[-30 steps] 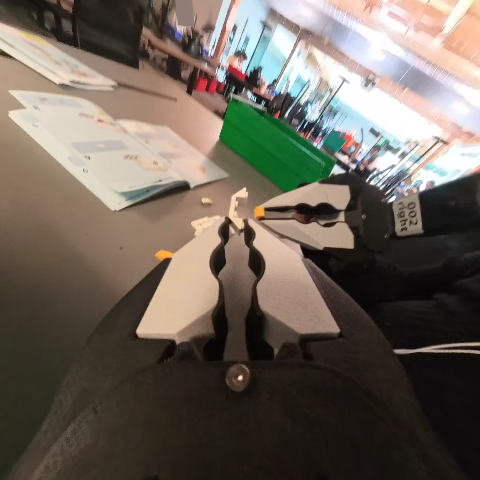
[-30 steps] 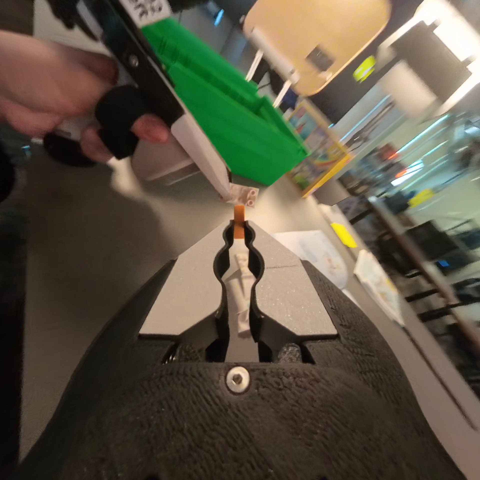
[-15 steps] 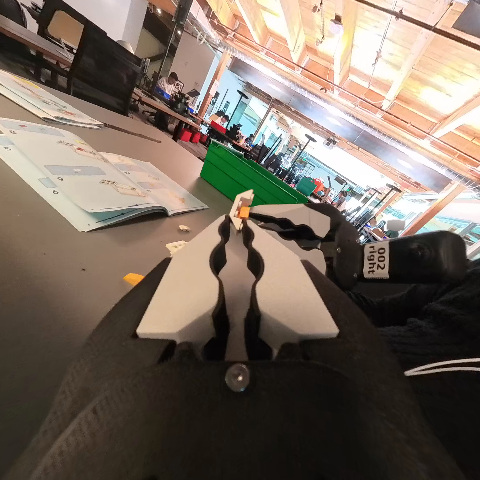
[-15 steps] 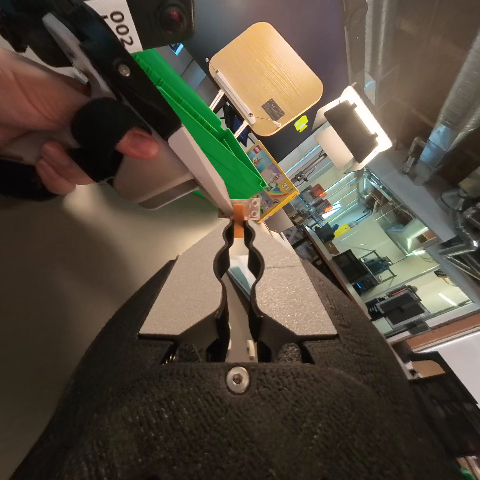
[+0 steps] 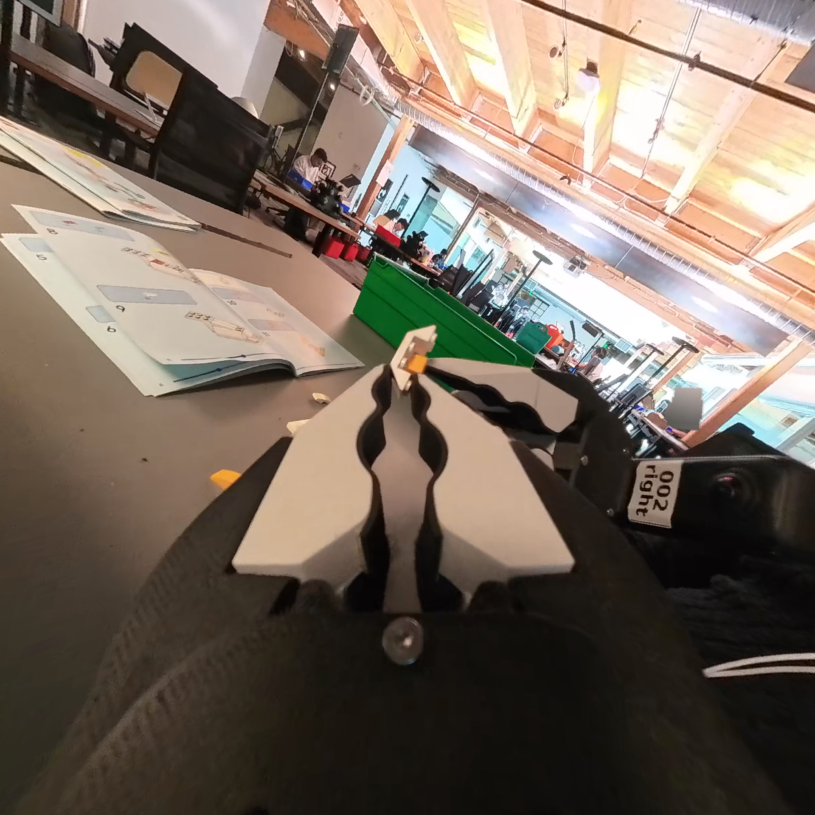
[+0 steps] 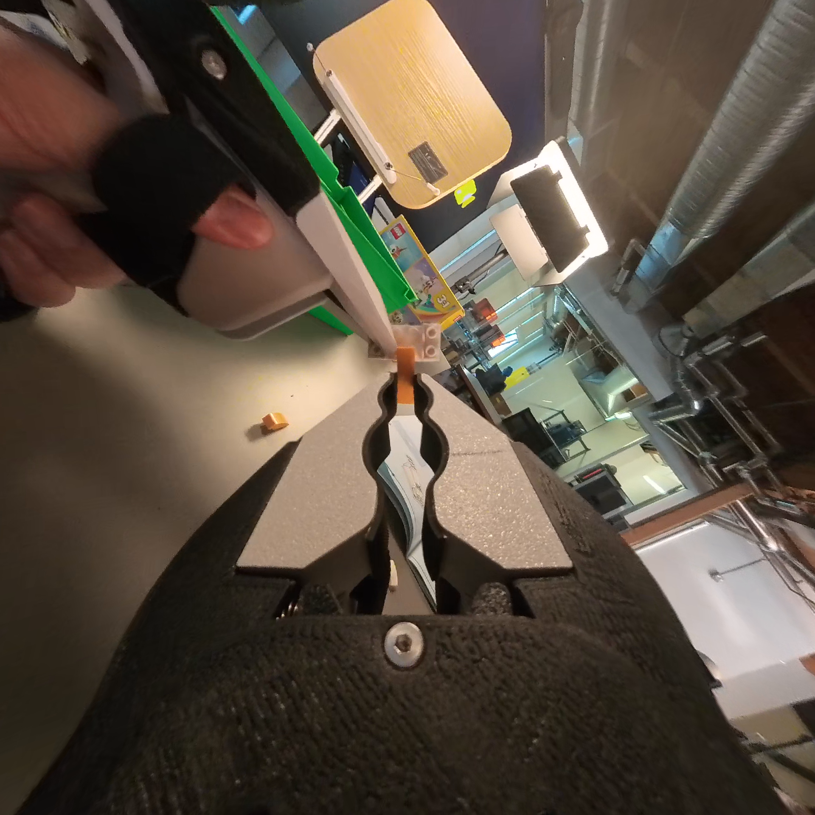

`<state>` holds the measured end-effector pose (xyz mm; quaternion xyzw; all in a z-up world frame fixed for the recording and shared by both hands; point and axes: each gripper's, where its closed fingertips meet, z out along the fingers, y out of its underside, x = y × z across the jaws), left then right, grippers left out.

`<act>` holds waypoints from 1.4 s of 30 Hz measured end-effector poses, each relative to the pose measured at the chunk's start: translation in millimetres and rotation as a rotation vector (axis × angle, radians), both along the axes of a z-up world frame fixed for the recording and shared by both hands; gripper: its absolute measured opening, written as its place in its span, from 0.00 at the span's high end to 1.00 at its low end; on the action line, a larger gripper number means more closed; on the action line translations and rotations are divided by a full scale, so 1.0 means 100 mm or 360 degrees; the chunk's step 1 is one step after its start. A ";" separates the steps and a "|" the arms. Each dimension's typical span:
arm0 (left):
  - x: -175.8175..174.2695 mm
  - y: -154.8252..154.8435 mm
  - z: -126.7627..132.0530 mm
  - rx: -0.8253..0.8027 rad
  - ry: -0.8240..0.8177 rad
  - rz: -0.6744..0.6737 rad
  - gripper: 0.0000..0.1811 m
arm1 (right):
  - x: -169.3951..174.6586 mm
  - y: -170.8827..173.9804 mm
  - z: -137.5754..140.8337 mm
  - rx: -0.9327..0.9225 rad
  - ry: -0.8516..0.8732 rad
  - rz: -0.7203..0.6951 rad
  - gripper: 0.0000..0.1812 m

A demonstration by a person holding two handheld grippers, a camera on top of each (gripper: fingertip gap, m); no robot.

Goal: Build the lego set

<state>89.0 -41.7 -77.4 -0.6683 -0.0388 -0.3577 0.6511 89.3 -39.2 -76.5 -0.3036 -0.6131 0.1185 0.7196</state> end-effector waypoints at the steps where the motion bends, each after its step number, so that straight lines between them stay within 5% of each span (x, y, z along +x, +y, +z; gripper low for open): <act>1: 0.01 0.01 -0.01 -0.0011 0.0008 0.0001 0.96 | 0.00 -0.01 0.01 -0.0002 0.0011 0.0012 0.97; 22: -0.07 0.13 -0.03 -0.0026 0.0011 0.0161 0.97 | -0.08 0.14 0.04 0.0316 0.0005 -0.0436 0.97; 42: -0.04 0.09 -0.04 0.0046 0.0405 0.0184 0.95 | -0.08 0.15 0.01 0.0074 0.0025 -0.0334 0.98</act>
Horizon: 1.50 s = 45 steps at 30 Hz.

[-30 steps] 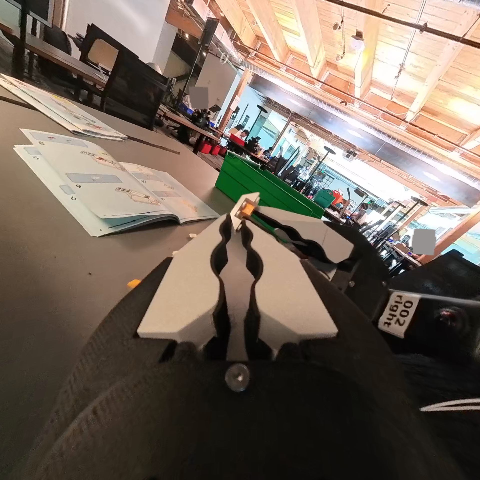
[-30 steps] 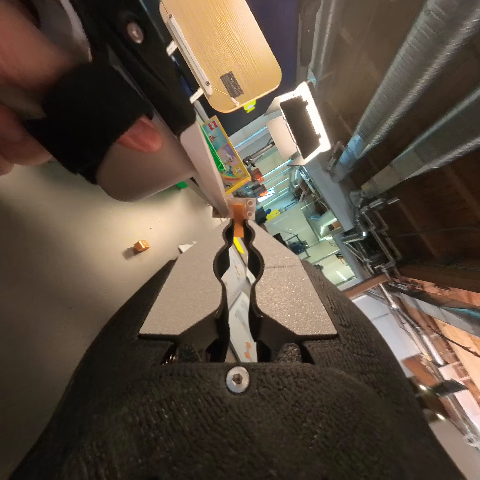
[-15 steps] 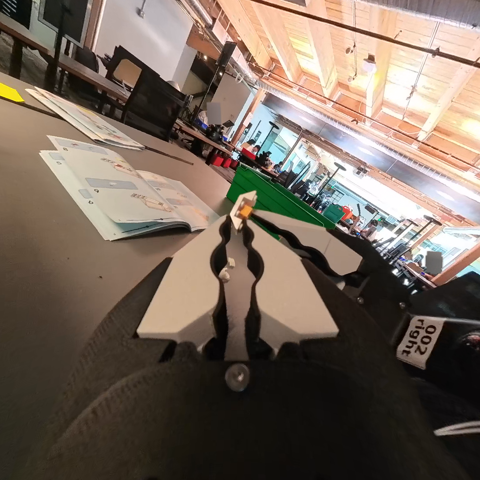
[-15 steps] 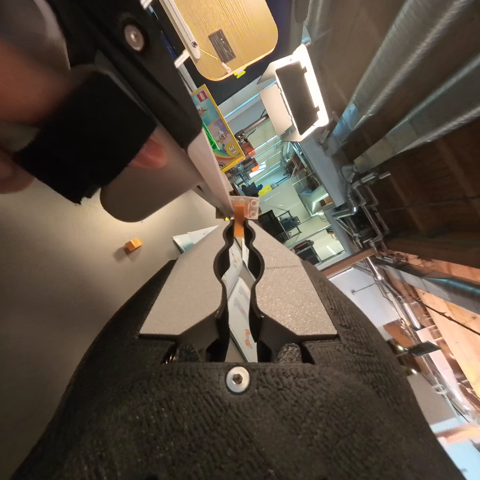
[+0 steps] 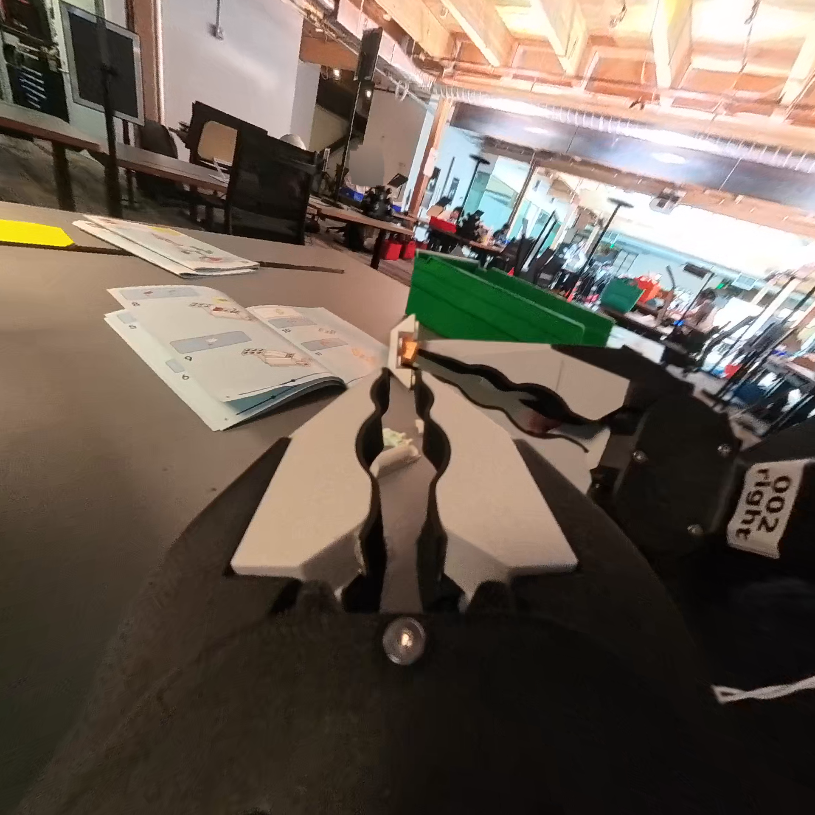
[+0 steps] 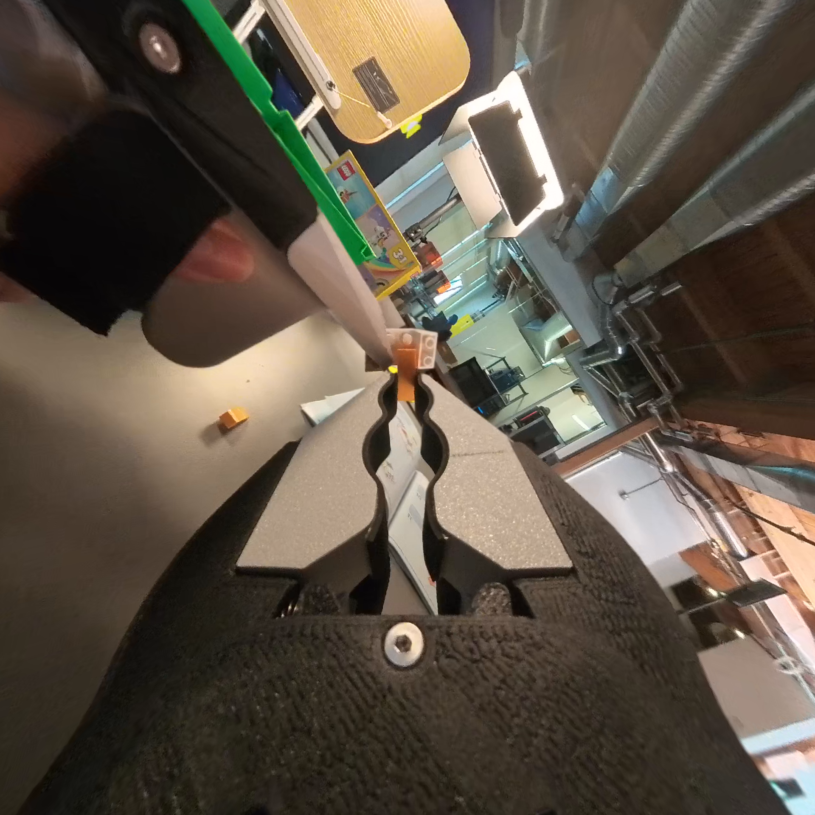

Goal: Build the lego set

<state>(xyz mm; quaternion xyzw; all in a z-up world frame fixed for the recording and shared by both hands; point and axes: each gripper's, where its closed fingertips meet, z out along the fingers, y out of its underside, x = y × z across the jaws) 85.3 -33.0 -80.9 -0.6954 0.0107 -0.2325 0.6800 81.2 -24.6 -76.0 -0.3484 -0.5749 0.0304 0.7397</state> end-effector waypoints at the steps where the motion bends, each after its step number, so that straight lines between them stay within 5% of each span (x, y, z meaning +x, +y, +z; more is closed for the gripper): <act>1: -0.01 0.00 -0.02 -0.0014 0.0042 0.0014 0.95 | 0.00 0.00 -0.01 -0.0018 -0.0007 0.0009 0.98; 26: -0.07 0.12 -0.21 -0.0150 0.0895 0.0343 0.95 | -0.07 0.14 -0.20 -0.0464 -0.0067 0.0018 0.98; 45: -0.10 0.13 -0.24 -0.0238 0.0385 0.0144 0.95 | -0.10 0.15 -0.23 -0.0174 -0.0179 -0.0085 0.97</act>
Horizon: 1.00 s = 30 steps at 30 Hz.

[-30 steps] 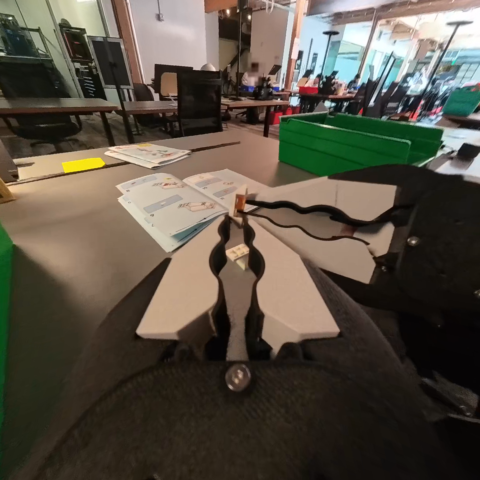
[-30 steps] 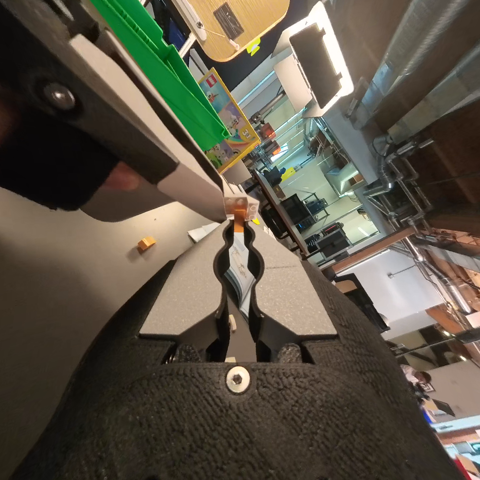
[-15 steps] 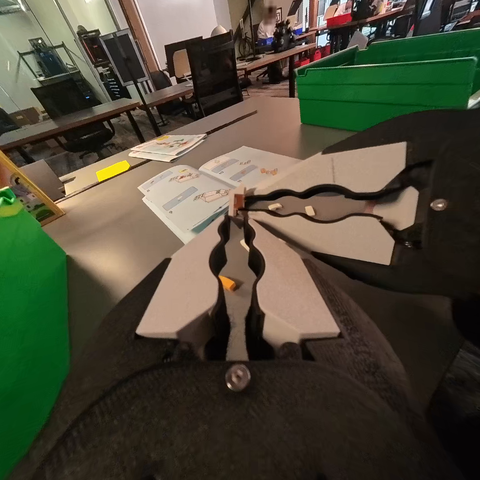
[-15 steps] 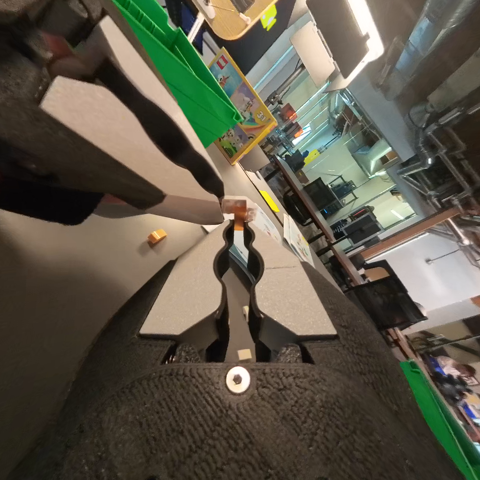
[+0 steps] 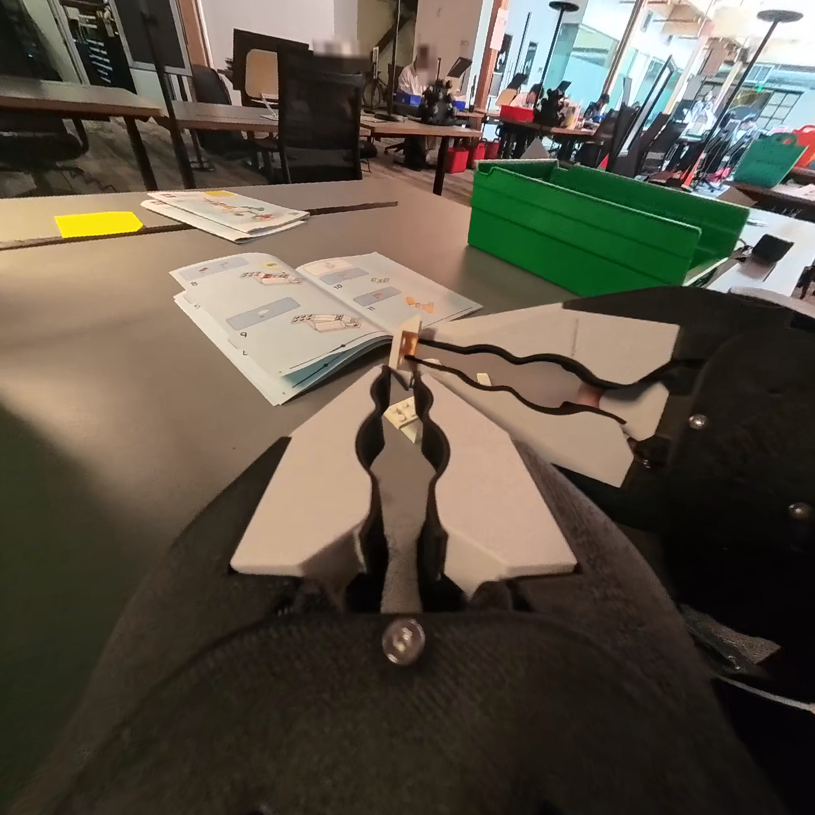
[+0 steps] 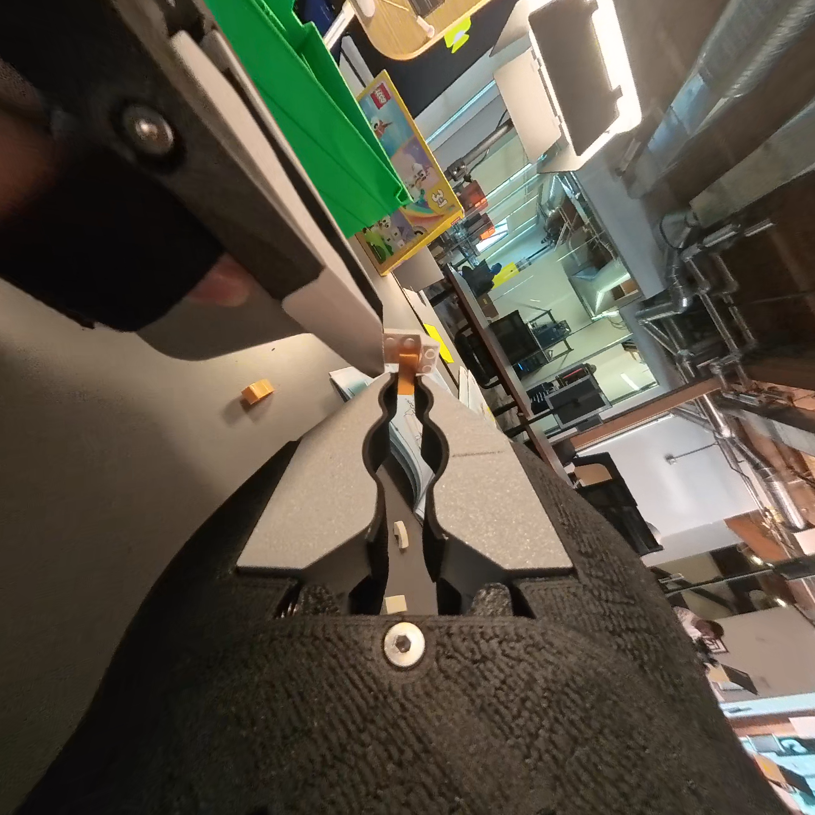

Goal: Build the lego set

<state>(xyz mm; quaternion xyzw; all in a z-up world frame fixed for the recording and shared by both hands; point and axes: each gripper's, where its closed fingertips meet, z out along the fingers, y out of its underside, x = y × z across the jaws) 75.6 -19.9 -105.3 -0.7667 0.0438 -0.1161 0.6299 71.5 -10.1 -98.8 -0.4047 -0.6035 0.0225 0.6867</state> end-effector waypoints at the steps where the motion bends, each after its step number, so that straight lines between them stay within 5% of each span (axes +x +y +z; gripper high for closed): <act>1: 0.00 0.00 0.01 0.0007 -0.0013 0.0000 0.95 | 0.00 0.00 0.00 0.0012 0.0000 -0.0004 0.97; 21: 0.00 -0.02 0.06 0.0015 -0.0391 -0.0091 0.95 | 0.02 0.00 0.03 0.0066 0.0005 -0.0006 0.97; 30: 0.07 -0.13 0.03 -0.0067 -0.0482 -0.0180 0.95 | 0.29 -0.03 -0.14 -0.0446 -0.0284 0.0230 0.97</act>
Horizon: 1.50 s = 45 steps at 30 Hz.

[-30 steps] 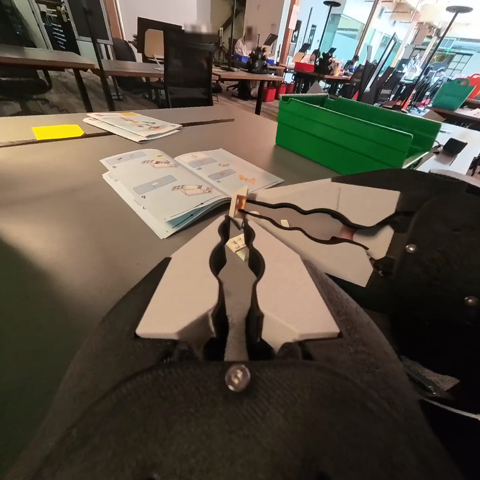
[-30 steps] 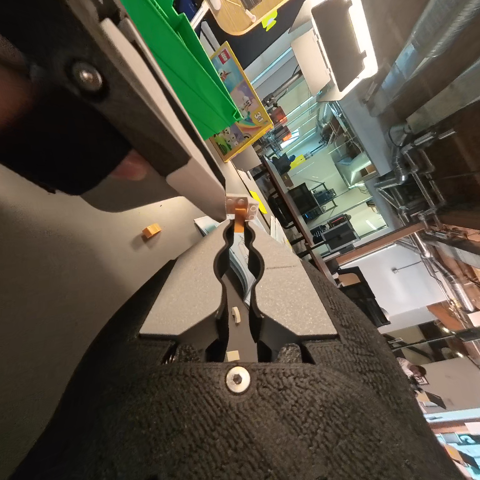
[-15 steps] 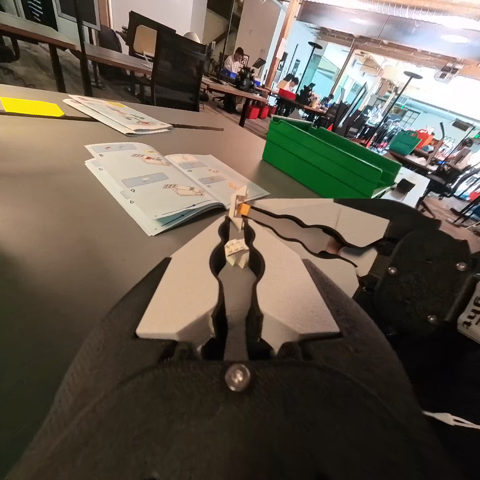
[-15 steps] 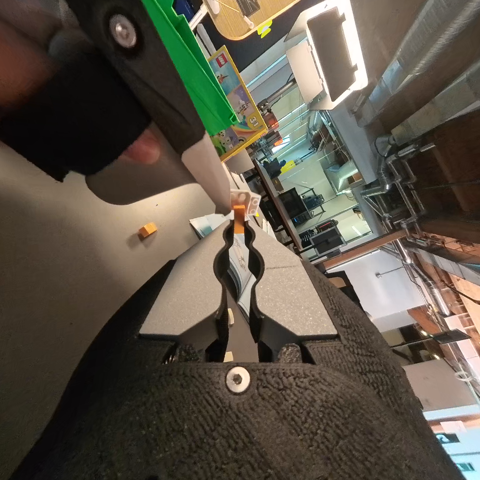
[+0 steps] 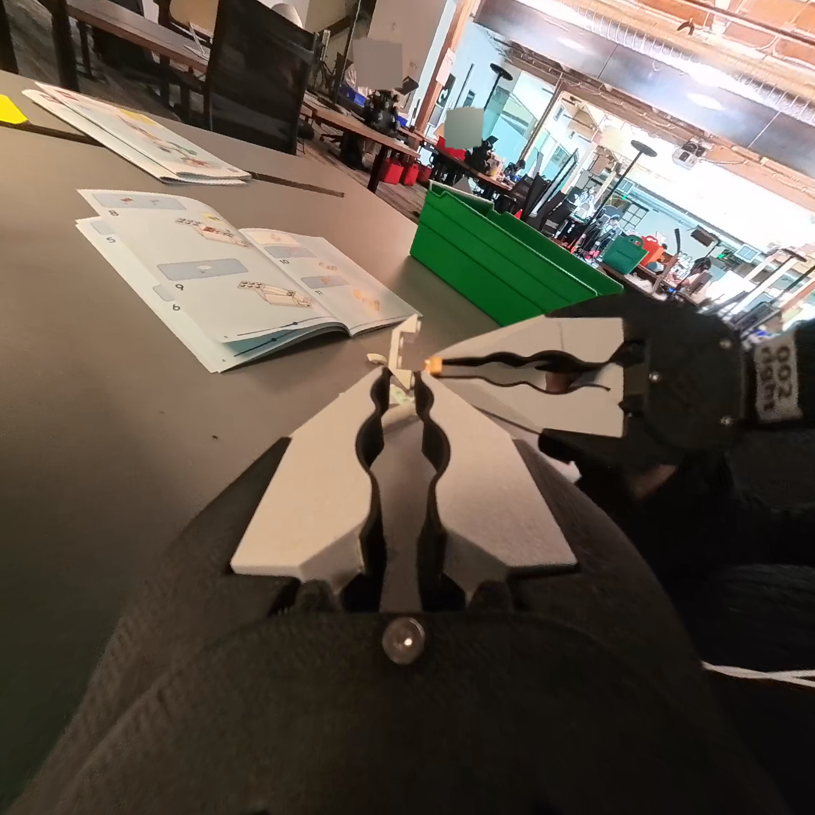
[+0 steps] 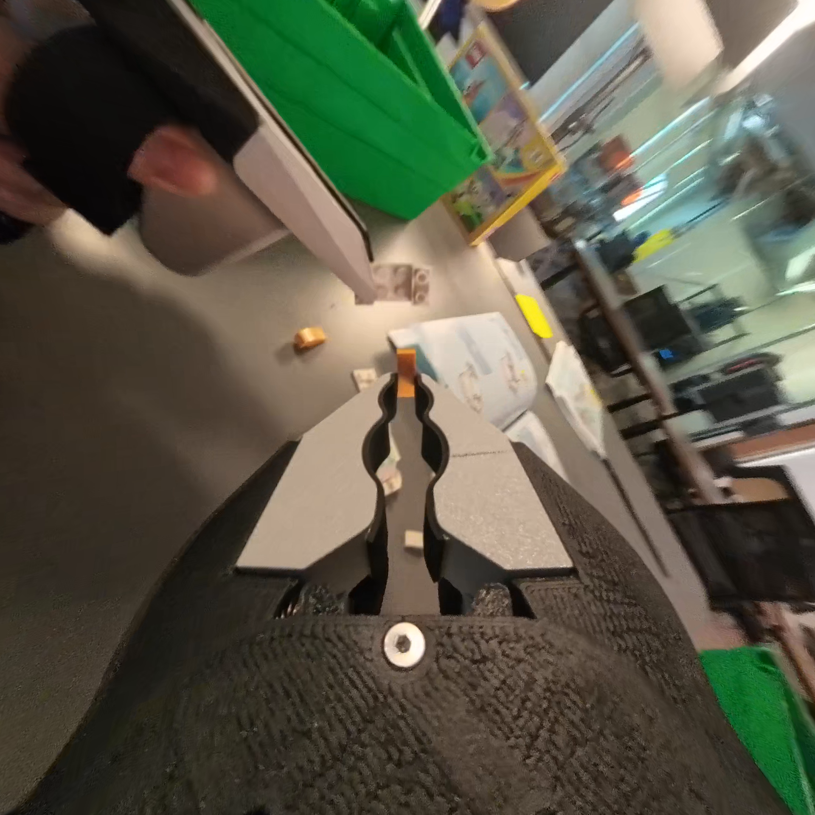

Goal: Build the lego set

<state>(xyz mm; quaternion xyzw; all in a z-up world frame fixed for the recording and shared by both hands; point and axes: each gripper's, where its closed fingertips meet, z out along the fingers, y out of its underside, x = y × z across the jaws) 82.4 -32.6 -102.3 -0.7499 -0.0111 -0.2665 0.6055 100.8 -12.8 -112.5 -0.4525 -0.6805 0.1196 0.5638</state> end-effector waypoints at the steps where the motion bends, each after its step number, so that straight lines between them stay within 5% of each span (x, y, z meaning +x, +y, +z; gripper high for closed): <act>1: 0.02 0.00 -0.01 -0.0009 -0.0005 -0.0016 0.95 | 0.06 -0.02 -0.07 -0.0117 -0.0095 0.0035 0.97; 4: 0.08 -0.01 -0.05 -0.0046 -0.0010 -0.0065 0.95 | 0.27 -0.19 -0.30 -0.0620 -0.0423 0.0147 0.97; 8: 0.21 -0.02 -0.12 -0.0138 -0.0030 -0.0174 0.95 | 0.51 -0.14 -0.48 -0.0881 -0.0696 0.0088 0.97; 16: 0.29 -0.03 -0.17 -0.0190 -0.0040 -0.0244 0.95 | 0.53 -0.13 -0.67 -0.0990 -0.0845 0.0059 0.96; 21: 0.26 -0.04 -0.17 -0.0206 -0.0079 -0.0250 0.95 | 0.50 -0.08 -0.60 -0.0985 -0.0747 0.0021 0.85; 24: 0.29 -0.06 -0.15 -0.0213 -0.0168 -0.0293 0.95 | 0.31 0.00 -0.25 -0.0641 -0.0371 0.0142 0.80; 28: 0.33 -0.07 -0.11 -0.0228 -0.0368 -0.0383 0.95 | 0.18 -0.15 0.15 0.0547 -0.0052 0.0380 0.81; 31: 0.38 -0.10 -0.08 -0.0246 -0.0476 -0.0457 0.95 | 0.13 -0.18 0.12 0.1148 -0.0101 0.0385 0.83; 38: 0.44 -0.17 -0.08 -0.0311 -0.0505 -0.0547 0.95 | 0.09 -0.26 0.08 0.1454 -0.0049 0.0471 0.89; 45: 0.40 -0.13 -0.08 -0.0164 -0.0210 -0.0430 0.93 | 0.04 -0.20 0.05 0.1212 -0.0073 0.0380 0.90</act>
